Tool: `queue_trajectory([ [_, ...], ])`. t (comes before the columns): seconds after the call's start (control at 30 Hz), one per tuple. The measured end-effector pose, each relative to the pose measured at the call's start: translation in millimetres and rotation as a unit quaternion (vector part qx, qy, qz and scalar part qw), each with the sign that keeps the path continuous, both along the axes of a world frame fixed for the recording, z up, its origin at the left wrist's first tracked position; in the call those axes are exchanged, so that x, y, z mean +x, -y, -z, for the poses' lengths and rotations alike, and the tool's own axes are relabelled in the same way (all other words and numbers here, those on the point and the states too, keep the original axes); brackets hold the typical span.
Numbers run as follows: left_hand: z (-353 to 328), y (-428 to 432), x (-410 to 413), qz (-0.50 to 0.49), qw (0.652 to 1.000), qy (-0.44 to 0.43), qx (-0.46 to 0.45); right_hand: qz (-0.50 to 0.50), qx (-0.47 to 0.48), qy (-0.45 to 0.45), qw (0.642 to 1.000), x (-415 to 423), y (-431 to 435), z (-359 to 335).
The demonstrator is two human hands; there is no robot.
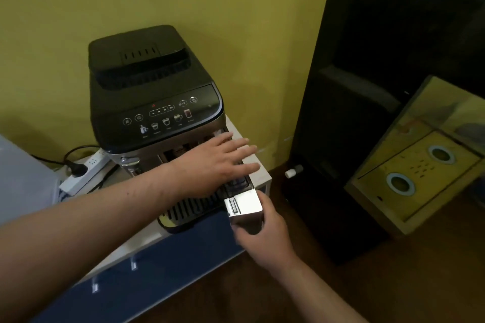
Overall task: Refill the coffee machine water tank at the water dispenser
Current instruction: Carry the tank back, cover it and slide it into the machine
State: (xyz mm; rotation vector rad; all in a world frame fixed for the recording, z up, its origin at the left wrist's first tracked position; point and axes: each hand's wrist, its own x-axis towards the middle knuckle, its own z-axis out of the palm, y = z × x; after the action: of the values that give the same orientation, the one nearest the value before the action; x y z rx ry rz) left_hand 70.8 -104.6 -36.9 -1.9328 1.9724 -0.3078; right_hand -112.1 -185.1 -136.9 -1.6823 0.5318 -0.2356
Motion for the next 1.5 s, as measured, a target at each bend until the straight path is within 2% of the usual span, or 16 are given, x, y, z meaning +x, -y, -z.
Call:
queue_trajectory([
  [0.07,-4.6,12.3,6.9,0.041,0.997,-0.026,0.062,-0.008,0.002,-0.001,1.000,-2.0,2.1,-0.4],
  [0.13,-7.6,20.9,10.0,0.029,0.995,-0.037,0.085,-0.010,0.003,-0.006,1.000,-3.1,3.5,0.7],
  [0.33,-10.3,38.1,1.6,0.010,0.995,-0.055,0.084,0.081,0.022,-0.022,0.996,1.6,2.9,4.3],
  [0.63,-17.5,35.1,0.5,-0.017,0.991,-0.072,0.113,0.085,0.013,-0.014,0.996,4.5,-2.9,6.3],
  [1.2,-10.8,32.8,6.6,-0.061,0.991,-0.094,0.078,0.069,-0.018,-0.014,0.997,18.5,8.5,13.1],
  [1.5,-3.0,20.3,8.6,-0.134,0.988,-0.070,0.039,0.042,0.018,0.011,0.999,54.6,14.3,8.1],
])
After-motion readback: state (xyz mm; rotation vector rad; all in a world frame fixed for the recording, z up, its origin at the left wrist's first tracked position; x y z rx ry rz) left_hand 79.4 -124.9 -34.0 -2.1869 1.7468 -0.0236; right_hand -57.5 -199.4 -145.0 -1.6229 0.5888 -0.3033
